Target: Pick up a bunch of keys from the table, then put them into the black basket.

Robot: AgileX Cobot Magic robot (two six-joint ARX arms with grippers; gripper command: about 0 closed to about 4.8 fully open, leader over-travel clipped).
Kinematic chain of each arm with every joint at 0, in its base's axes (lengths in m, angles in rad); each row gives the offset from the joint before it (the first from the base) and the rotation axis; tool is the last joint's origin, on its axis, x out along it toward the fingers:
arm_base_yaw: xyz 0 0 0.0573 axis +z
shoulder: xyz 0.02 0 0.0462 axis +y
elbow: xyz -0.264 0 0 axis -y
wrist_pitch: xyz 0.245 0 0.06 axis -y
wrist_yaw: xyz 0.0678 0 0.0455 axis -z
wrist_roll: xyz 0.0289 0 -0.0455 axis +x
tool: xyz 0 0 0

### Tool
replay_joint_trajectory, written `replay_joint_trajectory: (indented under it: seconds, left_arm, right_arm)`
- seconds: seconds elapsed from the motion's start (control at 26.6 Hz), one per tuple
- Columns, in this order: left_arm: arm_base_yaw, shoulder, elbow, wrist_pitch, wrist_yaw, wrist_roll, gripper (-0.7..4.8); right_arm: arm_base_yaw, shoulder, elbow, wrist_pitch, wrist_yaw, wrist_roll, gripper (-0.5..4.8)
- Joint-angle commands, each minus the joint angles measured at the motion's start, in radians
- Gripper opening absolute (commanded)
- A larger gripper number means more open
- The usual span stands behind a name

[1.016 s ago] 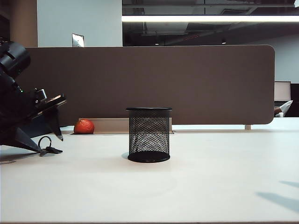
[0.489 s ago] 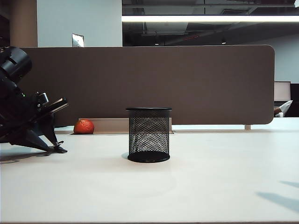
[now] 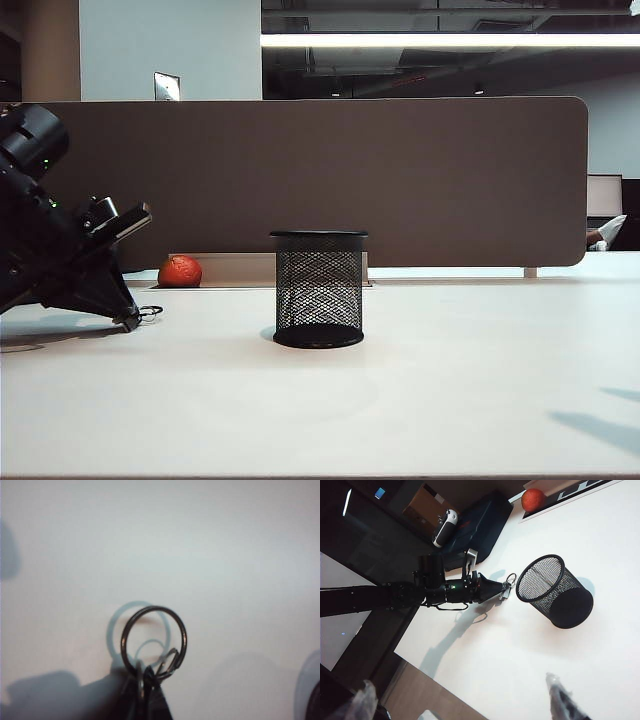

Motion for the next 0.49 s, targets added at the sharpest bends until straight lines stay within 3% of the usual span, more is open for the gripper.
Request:
replay_joint_trajectory:
  seconds: [0.04, 0.26, 0.49]
  left_arm:
    - [-0.003, -0.044, -0.013, -0.039, 0.022, 0.011, -0.06]
    - [-0.005, -0.185, -0.013, 0.106, 0.183, 0.012, -0.06]
    - [-0.032, -0.265, -0.013, 0.165, 0.355, 0.013, -0.06]
  right_arm:
    - [0.002, -0.001, 0.005, 0.014, -0.006, 0.000, 4.52]
    - [0.002, -0.001, 0.005, 0.013, -0.006, -0.001, 4.52]
    - [0.002, -0.001, 0.005, 0.013, -0.039, -0.001, 4.52]
